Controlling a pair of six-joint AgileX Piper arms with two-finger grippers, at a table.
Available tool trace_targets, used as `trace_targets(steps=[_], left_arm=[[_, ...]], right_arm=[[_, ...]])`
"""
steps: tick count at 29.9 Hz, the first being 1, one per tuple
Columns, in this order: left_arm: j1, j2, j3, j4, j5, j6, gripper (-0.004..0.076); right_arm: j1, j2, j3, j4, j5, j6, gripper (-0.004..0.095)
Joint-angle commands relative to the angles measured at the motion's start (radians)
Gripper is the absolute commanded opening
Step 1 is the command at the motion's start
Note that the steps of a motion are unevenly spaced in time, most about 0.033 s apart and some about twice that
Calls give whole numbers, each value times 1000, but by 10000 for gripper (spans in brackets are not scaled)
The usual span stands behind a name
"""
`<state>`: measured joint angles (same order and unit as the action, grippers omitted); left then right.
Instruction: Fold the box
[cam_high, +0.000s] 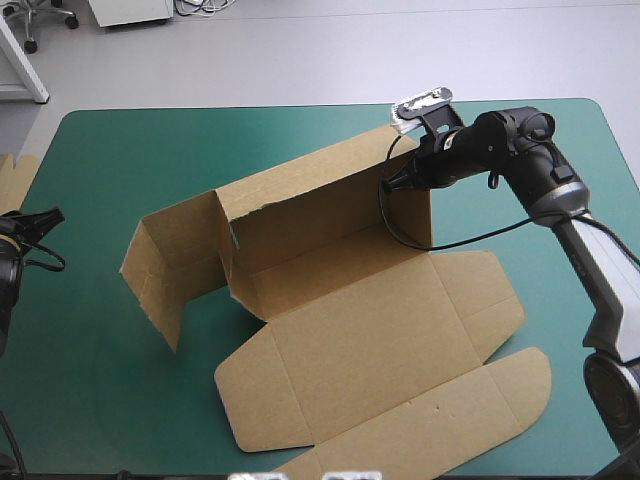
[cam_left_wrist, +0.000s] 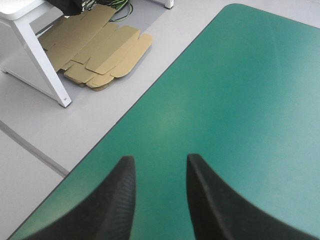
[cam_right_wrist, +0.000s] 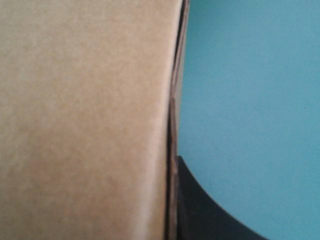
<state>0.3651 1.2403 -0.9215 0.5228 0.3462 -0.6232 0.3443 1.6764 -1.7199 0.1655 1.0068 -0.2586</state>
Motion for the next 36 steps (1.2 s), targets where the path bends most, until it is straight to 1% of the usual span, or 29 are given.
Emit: trace_targets(steps=[1,5,11,13,17,19,21,24,26,28,30,34,36], left_arm=[[3,-23,-24,-3,-66,-9,235],[1,-23,-24,-17,-66,-9,225],[1,-23,-24,-28,-66,-9,222],[1,-23,-24,-36,-66,-4,222],[-4,-23,-24,-38,-66,3,222],[-15,-23,-24,-23,-66,5,222],[-30,-22,-24,-15,-66,19,222],[-46,-20,-24,-11,-66,29,222],[-46,-20,-24,-8,-66,29,222],[-46,-20,-24,-8,-66,29,222],[-46,-20,-24,-8,-66,29,222],[-46,-20,-24,-8,-66,29,222],[-46,-20,-24,-8,-66,29,222]], right_arm=[[-5,-5,-72,-63,30,43,-13],[-16,80,-121,-57,93,48,-13],[-78,225,-261,54,239,55,-13],[-93,250,-301,79,239,62,-13],[-95,284,-361,84,235,36,-5],[-95,297,-386,85,223,29,53],[-95,306,-411,85,207,29,191],[-95,308,-430,82,153,29,483],[-95,306,-448,82,125,29,627],[-95,306,-472,73,118,33,673],[-95,304,-495,62,127,48,671],[-95,275,-526,62,186,59,666],[-95,245,-526,54,216,59,630]])
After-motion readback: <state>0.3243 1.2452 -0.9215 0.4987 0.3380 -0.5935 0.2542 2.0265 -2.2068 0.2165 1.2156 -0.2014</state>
